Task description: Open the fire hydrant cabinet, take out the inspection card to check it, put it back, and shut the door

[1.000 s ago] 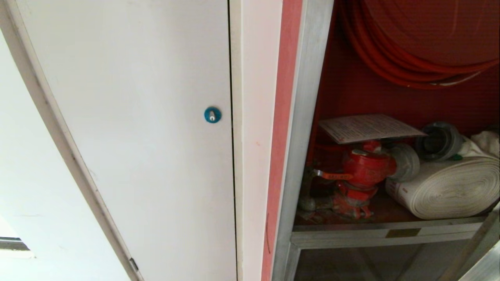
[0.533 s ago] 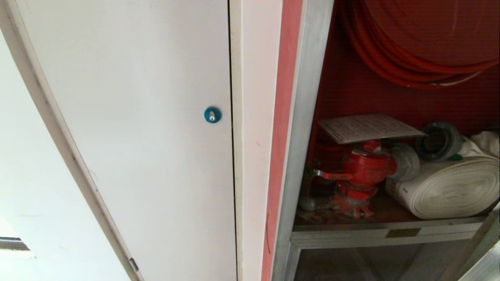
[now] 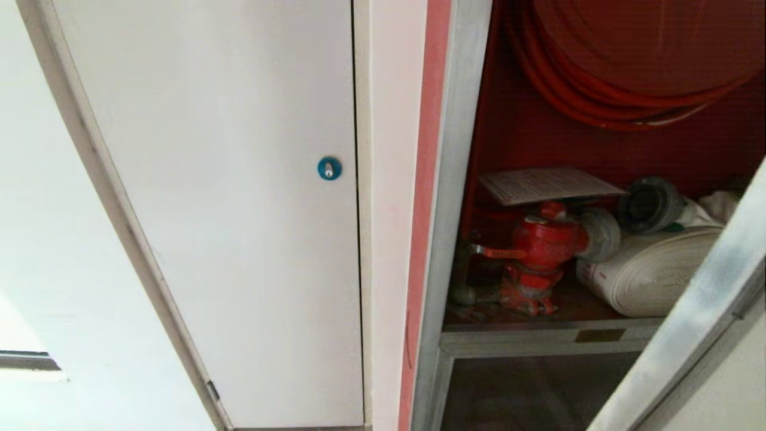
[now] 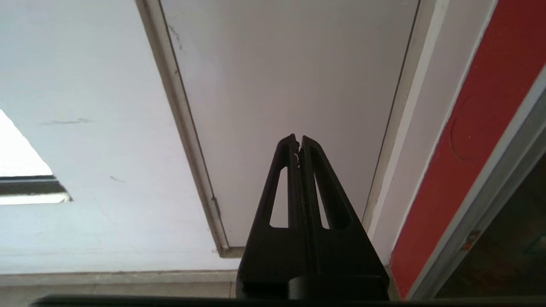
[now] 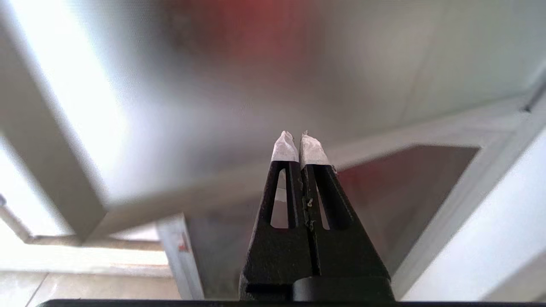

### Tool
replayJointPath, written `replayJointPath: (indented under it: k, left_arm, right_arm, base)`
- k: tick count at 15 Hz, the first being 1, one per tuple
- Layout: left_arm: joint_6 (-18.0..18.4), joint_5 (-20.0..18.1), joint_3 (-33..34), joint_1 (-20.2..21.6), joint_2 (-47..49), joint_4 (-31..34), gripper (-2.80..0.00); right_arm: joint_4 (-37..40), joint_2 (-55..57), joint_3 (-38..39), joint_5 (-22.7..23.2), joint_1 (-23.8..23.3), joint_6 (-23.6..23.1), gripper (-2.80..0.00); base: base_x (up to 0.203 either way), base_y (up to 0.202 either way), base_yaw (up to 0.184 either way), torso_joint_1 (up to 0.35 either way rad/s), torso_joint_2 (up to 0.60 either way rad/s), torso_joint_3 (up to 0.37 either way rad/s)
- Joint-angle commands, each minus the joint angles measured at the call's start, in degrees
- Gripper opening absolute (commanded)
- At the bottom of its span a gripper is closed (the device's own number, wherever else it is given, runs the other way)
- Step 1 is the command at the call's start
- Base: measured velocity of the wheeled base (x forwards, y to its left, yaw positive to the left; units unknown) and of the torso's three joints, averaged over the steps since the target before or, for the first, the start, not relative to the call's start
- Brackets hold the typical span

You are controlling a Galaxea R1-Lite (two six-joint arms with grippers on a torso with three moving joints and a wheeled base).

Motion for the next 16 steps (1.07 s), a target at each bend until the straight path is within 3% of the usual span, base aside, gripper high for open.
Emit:
replayJointPath:
  k: [1,16]
  left_arm:
    - [0.0,0.0,0.4,0.0,0.1,0.0,-2.80]
    - [0.0,0.0,0.4,0.0,0.1,0.0,-2.80]
  right_arm:
    - [0.0,-0.1,0.0,0.0,0.0,0.0,-2.80]
    - [0.0,-0.1,0.0,0.0,0.0,0.0,-2.80]
  base:
    - [-0.198,0.000,-0.004,-0.001,0.00,0.002]
    - [-0.195,0.000,0.001,0.002,0.00,0.002]
